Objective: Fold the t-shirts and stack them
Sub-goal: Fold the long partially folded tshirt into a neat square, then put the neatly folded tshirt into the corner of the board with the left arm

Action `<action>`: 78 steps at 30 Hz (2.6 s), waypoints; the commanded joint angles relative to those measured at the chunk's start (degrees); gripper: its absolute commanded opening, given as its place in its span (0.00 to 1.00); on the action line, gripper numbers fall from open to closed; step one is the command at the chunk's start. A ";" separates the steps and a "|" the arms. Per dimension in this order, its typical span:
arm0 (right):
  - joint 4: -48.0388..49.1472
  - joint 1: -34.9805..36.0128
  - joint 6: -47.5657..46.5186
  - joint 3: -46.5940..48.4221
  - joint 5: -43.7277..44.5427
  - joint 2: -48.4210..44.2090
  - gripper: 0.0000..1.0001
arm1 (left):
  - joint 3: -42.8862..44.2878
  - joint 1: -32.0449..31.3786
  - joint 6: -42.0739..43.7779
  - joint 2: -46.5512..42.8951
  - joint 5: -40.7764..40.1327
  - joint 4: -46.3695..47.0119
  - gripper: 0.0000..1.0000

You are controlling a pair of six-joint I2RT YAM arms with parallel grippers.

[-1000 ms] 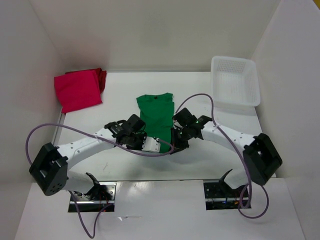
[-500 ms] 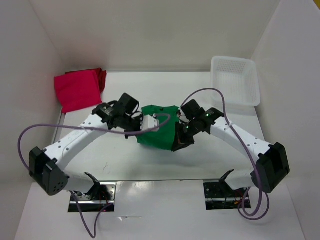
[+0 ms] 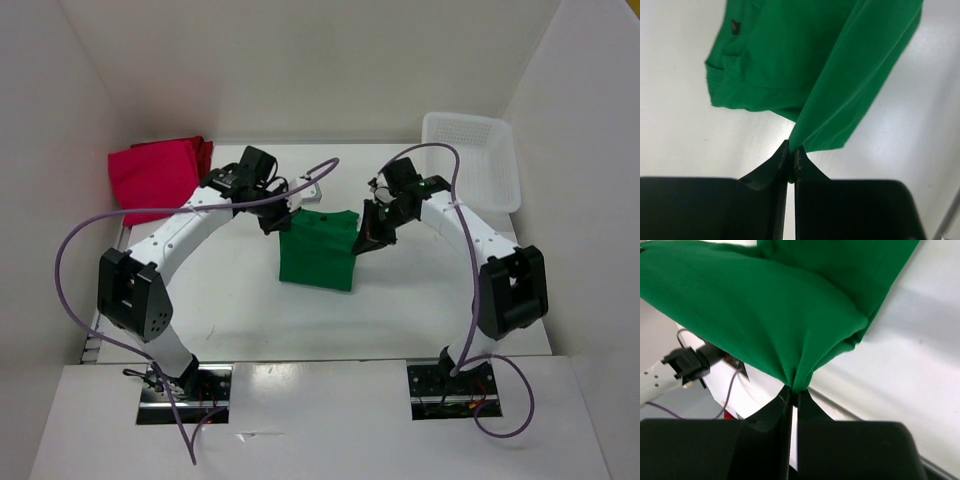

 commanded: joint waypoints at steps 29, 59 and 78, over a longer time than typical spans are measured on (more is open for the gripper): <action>16.41 -9.88 1.06 22.28 0.08 28.85 0.24 | 7.14 4.79 -7.33 20.89 -9.58 23.99 0.03; 15.11 -0.30 -4.21 38.37 19.95 41.77 0.00 | 13.99 6.55 -18.67 30.12 -16.95 20.65 0.63; 17.65 1.29 -1.49 27.93 20.57 26.50 0.26 | 3.11 17.54 -31.59 19.06 8.59 15.64 1.00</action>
